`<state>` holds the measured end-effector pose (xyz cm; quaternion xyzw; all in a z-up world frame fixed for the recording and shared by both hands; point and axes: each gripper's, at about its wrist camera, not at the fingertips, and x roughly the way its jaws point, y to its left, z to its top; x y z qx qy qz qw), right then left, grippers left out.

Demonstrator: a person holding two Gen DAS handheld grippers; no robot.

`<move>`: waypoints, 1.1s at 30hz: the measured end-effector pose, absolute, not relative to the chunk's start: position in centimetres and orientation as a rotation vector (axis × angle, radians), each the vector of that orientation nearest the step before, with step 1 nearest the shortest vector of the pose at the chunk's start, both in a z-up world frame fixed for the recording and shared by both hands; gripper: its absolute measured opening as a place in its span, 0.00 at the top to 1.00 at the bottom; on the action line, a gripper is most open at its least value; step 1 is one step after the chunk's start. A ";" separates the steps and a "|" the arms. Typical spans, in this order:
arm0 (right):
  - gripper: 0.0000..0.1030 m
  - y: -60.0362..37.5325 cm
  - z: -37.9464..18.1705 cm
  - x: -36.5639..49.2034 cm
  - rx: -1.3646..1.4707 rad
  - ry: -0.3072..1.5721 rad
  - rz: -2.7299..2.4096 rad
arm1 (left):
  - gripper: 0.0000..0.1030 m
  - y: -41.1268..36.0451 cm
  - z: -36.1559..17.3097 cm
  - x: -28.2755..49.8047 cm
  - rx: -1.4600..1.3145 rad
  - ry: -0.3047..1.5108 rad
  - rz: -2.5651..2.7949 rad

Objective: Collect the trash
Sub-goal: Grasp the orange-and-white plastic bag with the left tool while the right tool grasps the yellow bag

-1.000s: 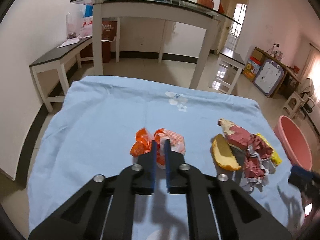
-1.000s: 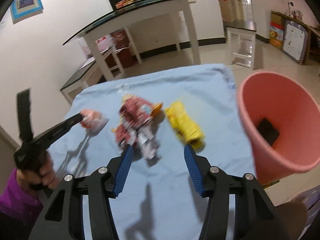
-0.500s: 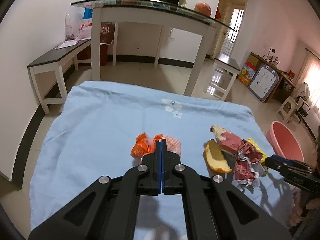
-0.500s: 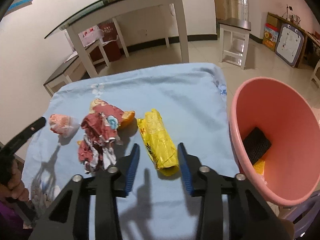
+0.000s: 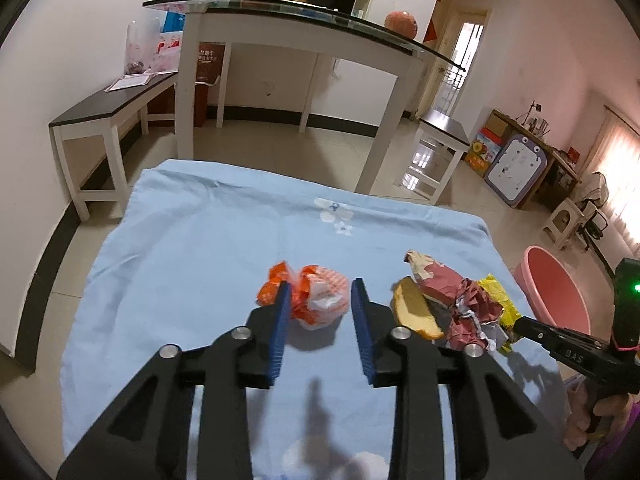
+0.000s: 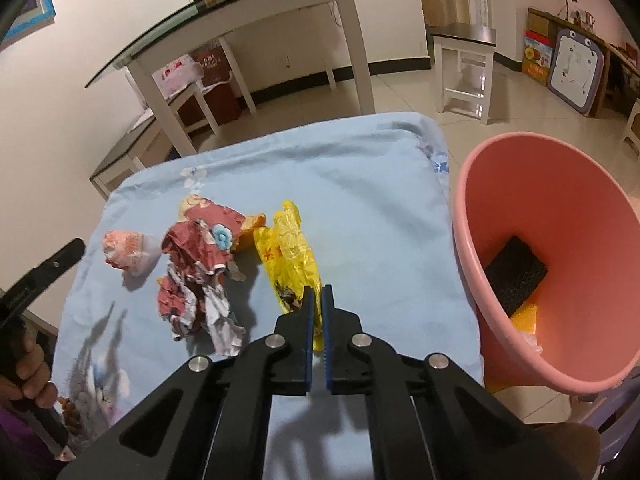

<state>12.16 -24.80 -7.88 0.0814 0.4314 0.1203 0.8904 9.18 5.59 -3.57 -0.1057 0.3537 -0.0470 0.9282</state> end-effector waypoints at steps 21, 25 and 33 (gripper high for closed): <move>0.59 -23.9 -7.9 11.1 0.147 0.918 0.291 | 0.93 5.0 -5.9 10.8 -0.127 0.743 -0.045; 0.59 -23.6 -8.5 11.4 0.127 0.933 0.286 | 0.93 5.3 -5.2 10.1 -0.139 0.727 -0.047; 0.95 -24.2 -8.7 11.1 0.145 0.928 0.293 | 0.93 5.3 -3.2 8.6 -0.154 0.690 -0.051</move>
